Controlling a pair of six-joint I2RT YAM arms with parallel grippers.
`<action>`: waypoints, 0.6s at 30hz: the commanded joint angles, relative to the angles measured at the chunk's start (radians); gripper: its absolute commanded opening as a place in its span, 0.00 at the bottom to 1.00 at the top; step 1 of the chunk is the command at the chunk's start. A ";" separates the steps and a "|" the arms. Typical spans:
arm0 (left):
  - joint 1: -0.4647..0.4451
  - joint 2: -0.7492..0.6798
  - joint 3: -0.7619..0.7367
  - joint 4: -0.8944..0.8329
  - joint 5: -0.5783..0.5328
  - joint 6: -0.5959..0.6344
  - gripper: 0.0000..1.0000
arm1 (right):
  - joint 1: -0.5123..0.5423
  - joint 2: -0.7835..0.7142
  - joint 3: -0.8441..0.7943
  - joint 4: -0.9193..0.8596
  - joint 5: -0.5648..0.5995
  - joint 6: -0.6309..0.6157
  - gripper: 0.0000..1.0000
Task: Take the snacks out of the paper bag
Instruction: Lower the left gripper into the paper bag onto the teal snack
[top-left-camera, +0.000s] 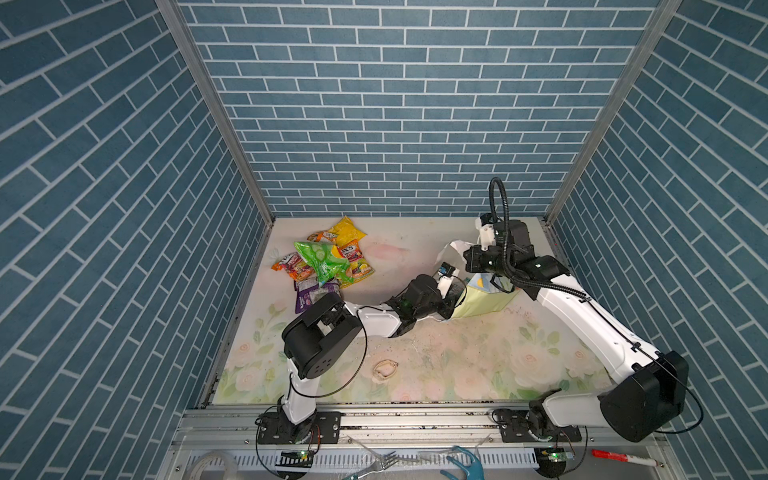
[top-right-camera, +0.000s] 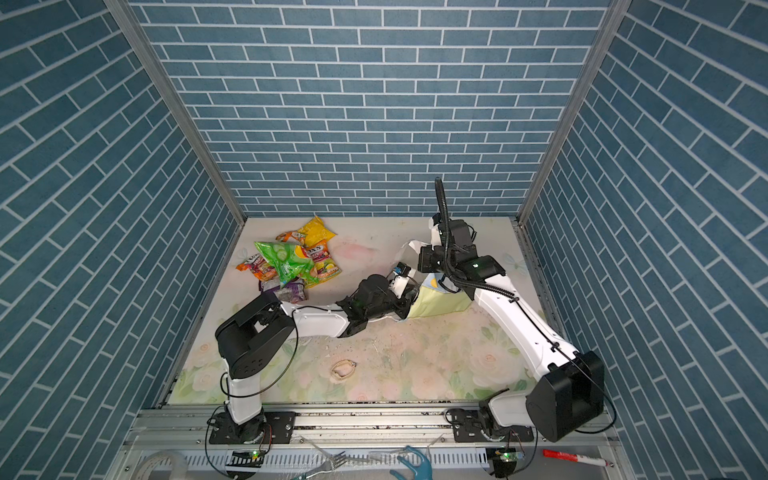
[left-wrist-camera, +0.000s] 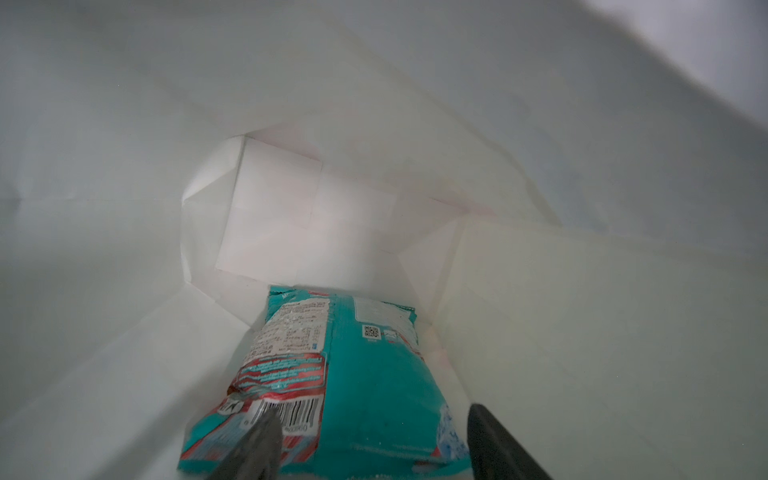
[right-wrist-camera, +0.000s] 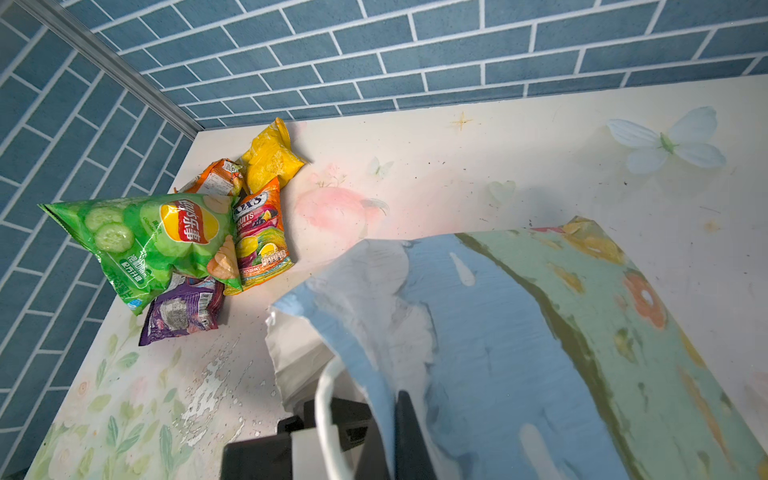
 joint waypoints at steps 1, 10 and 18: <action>-0.008 0.021 0.034 -0.035 0.023 0.018 0.72 | -0.004 0.004 0.040 0.056 -0.031 -0.003 0.00; -0.008 0.054 0.067 -0.050 0.037 0.013 0.72 | -0.004 -0.007 0.027 0.076 -0.043 -0.001 0.00; -0.008 0.076 0.099 -0.082 0.045 0.007 0.72 | -0.003 -0.010 0.024 0.089 -0.061 -0.001 0.00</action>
